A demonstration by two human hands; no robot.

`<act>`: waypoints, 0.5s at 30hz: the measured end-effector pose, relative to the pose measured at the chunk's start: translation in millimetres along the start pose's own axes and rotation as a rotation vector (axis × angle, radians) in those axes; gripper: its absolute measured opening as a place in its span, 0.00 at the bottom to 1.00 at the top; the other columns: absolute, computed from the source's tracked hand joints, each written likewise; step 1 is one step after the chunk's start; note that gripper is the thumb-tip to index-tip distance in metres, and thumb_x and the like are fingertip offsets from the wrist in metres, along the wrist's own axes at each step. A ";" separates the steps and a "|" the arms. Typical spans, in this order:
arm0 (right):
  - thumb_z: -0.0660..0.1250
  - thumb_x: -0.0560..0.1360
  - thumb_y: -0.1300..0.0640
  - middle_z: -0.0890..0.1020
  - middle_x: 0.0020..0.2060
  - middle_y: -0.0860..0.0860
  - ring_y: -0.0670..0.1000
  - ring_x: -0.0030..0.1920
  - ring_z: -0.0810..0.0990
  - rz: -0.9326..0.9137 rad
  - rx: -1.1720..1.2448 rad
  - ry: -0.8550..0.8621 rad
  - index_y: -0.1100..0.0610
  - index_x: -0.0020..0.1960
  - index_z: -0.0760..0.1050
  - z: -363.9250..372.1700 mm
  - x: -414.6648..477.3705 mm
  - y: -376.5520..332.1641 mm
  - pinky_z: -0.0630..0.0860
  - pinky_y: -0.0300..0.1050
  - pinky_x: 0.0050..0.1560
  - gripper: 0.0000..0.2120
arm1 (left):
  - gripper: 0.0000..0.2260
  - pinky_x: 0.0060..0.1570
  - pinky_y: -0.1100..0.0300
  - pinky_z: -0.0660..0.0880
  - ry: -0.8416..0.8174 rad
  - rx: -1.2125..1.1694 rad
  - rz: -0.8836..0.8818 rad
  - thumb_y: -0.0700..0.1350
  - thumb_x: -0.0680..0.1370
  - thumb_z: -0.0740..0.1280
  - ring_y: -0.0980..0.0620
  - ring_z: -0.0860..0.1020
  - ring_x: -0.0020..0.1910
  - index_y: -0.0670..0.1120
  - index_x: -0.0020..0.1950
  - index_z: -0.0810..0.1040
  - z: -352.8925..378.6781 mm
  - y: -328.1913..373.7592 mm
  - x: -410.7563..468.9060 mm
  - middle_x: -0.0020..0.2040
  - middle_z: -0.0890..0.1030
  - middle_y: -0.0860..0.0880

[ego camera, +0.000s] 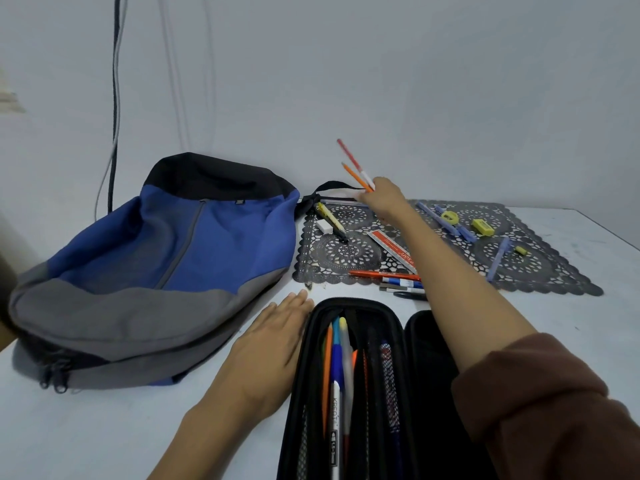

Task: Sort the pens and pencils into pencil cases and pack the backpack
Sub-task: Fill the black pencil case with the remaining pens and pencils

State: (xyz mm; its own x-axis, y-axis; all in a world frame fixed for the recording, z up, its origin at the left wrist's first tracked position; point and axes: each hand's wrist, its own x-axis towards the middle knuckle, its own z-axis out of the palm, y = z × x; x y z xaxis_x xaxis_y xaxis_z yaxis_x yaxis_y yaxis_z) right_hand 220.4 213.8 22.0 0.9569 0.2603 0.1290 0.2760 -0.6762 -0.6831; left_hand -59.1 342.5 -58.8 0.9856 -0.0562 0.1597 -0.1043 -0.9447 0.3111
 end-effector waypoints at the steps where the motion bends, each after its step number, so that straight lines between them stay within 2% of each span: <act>1: 0.65 0.77 0.47 0.77 0.42 0.54 0.53 0.37 0.78 -0.016 -0.033 -0.013 0.60 0.52 0.70 5.9 -0.7 -1.8 0.77 0.49 0.40 0.16 | 0.39 0.73 0.70 0.38 0.000 0.000 0.000 0.61 0.68 0.30 0.67 0.44 0.76 0.55 0.79 0.48 -0.1 0.0 -0.3 0.79 0.48 0.60; 3: 0.64 0.77 0.43 0.79 0.40 0.54 0.54 0.37 0.80 -0.022 -0.061 -0.023 0.60 0.48 0.73 17.0 -2.6 -5.9 0.79 0.52 0.45 0.18 | 0.40 0.72 0.70 0.37 0.001 -0.004 -0.001 0.61 0.67 0.30 0.67 0.44 0.76 0.54 0.79 0.48 -0.7 0.5 -0.7 0.79 0.47 0.60; 7: 0.63 0.80 0.51 0.77 0.36 0.52 0.52 0.35 0.75 -0.022 -0.064 -0.067 0.57 0.41 0.72 35.1 -4.9 -12.6 0.75 0.48 0.43 0.12 | 0.40 0.72 0.70 0.37 0.004 -0.006 0.003 0.61 0.68 0.30 0.67 0.44 0.76 0.54 0.79 0.48 -0.4 -0.5 -0.8 0.79 0.47 0.60; 12: 0.64 0.76 0.52 0.78 0.44 0.55 0.58 0.47 0.78 -0.057 -0.315 -0.063 0.55 0.47 0.72 50.3 -12.0 -13.1 0.71 0.48 0.45 0.06 | 0.39 0.73 0.70 0.39 0.018 -0.018 0.008 0.61 0.69 0.31 0.66 0.46 0.76 0.54 0.79 0.50 2.1 -2.0 0.1 0.79 0.49 0.59; 15: 0.64 0.77 0.53 0.79 0.51 0.56 0.59 0.53 0.78 -0.036 -0.375 -0.055 0.57 0.52 0.73 51.8 -14.3 -13.7 0.71 0.49 0.49 0.08 | 0.39 0.74 0.69 0.39 0.020 -0.017 0.008 0.61 0.69 0.31 0.66 0.46 0.76 0.54 0.79 0.50 2.9 -2.7 0.4 0.79 0.50 0.59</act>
State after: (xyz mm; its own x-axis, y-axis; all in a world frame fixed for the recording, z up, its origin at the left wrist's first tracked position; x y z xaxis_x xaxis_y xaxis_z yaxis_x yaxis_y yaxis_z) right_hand 198.3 255.1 -7.8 0.9426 0.3182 0.1018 0.3329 -0.8688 -0.3667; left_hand -58.1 344.1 -62.3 0.9818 -0.0568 0.1812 -0.1144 -0.9386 0.3255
